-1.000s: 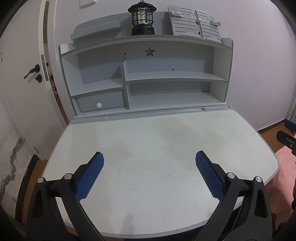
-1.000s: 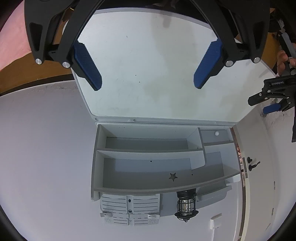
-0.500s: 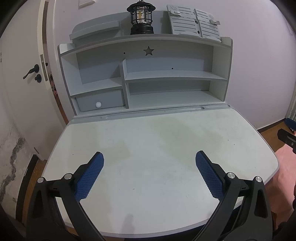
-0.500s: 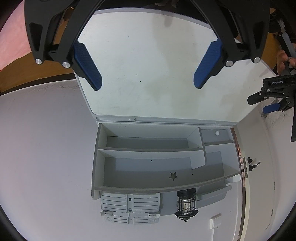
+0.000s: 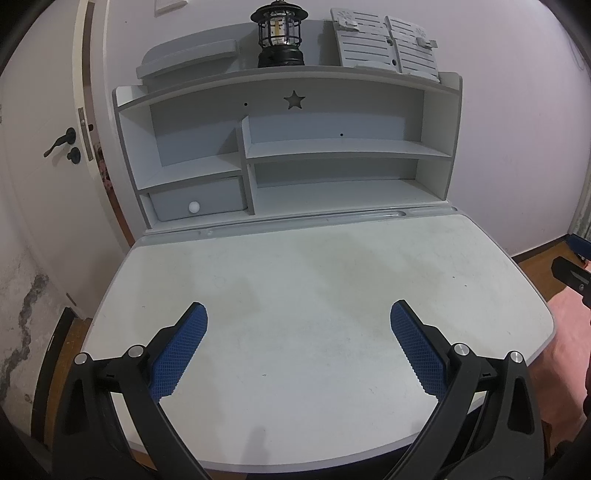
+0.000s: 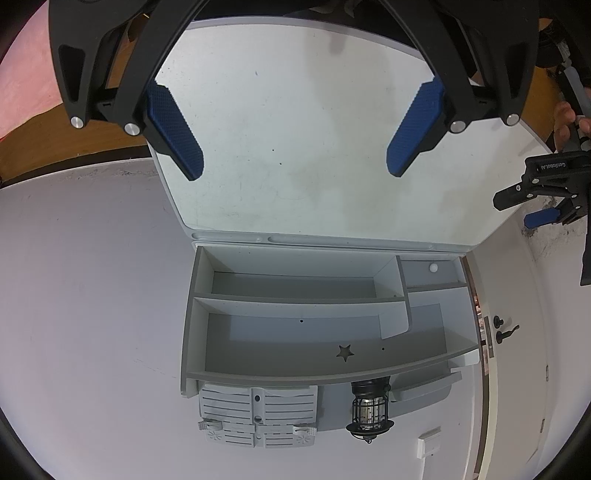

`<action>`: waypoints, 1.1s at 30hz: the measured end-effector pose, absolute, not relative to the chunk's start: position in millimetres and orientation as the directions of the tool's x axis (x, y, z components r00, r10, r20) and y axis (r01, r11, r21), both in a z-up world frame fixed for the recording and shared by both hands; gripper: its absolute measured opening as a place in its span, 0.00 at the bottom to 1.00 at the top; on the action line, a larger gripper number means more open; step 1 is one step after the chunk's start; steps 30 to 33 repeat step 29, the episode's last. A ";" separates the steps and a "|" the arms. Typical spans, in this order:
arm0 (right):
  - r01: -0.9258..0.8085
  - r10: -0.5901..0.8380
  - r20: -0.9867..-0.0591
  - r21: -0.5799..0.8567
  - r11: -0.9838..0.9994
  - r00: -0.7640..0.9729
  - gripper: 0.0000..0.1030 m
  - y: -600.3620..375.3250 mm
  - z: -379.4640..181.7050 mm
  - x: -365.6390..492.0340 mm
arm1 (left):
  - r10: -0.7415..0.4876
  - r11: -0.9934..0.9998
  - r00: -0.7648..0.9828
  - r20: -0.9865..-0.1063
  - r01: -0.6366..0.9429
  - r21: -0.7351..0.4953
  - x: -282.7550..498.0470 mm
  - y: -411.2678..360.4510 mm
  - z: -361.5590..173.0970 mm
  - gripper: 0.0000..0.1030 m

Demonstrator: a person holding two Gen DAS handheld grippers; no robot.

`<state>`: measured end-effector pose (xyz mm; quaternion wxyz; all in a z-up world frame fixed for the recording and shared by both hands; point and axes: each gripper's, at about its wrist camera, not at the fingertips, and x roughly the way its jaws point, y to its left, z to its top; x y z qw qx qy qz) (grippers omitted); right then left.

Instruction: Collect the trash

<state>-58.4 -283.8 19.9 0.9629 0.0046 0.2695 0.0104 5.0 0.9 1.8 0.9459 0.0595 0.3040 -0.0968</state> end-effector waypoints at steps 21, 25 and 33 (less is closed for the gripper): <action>-0.019 0.021 -0.520 0.010 1.000 0.854 0.93 -281.9 20.8 -58.8 | -0.139 0.975 0.801 -0.582 0.215 0.063 2.6 -1.2 0.6 0.94; -0.018 0.021 -0.520 0.011 1.000 0.854 0.93 -282.8 20.0 -59.4 | -0.134 0.977 0.795 -0.592 0.205 0.053 5.1 -0.3 0.6 0.94; -0.021 0.023 -0.519 0.009 1.000 0.854 0.93 -282.9 20.1 -59.6 | -0.135 0.978 0.788 -0.601 0.203 0.047 7.0 0.0 -1.7 0.94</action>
